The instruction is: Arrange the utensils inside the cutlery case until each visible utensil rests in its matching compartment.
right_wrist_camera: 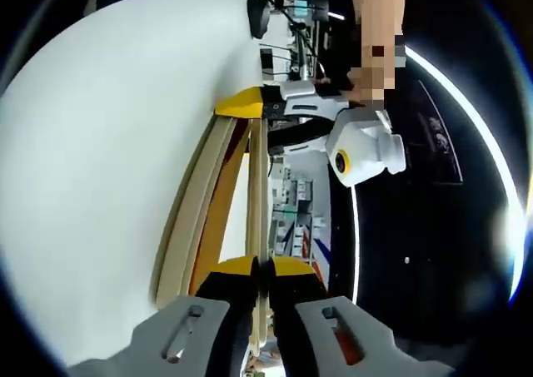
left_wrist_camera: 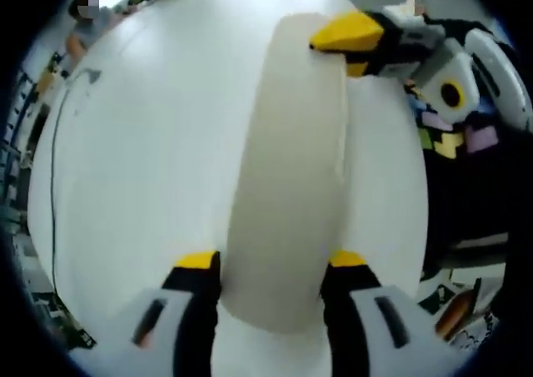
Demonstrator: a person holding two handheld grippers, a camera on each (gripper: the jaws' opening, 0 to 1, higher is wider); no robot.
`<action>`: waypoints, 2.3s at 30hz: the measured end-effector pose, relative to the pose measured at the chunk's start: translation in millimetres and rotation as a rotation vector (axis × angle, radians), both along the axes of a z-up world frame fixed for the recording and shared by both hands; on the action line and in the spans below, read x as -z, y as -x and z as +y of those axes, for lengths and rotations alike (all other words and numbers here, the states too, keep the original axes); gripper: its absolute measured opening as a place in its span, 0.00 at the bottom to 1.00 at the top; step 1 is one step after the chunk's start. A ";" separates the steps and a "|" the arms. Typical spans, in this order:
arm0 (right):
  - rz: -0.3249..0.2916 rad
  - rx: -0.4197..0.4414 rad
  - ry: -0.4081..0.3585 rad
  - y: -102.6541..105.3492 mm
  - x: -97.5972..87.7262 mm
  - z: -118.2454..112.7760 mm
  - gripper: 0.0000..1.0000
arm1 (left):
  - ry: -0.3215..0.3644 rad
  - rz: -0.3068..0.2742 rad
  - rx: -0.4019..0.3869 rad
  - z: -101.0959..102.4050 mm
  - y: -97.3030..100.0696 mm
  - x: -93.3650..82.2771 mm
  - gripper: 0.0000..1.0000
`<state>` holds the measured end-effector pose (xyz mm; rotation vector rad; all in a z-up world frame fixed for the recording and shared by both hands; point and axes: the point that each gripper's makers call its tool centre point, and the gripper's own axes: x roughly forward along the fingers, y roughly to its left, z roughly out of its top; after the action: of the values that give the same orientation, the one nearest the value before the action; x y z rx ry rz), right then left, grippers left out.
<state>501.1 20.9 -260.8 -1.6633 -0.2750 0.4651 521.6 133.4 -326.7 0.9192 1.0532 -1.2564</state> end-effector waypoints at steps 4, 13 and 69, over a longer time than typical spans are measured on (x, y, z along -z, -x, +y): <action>-0.006 -0.037 0.027 1.8 -1.1 2.2 0.04 | 0.002 0.005 0.001 0.2 0.2 0.1 0.51; 0.113 -0.152 0.086 13.2 12.8 4.2 0.08 | -0.006 -0.009 0.032 0.8 0.1 1.2 0.49; 1.563 -0.141 -0.856 -3.1 51.9 -37.2 0.45 | 0.080 -0.024 0.092 0.6 7.2 2.6 0.46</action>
<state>504.1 -16.3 -312.8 -0.1558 0.5273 1.3567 514.4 134.0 -329.3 0.9283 0.9438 -1.3510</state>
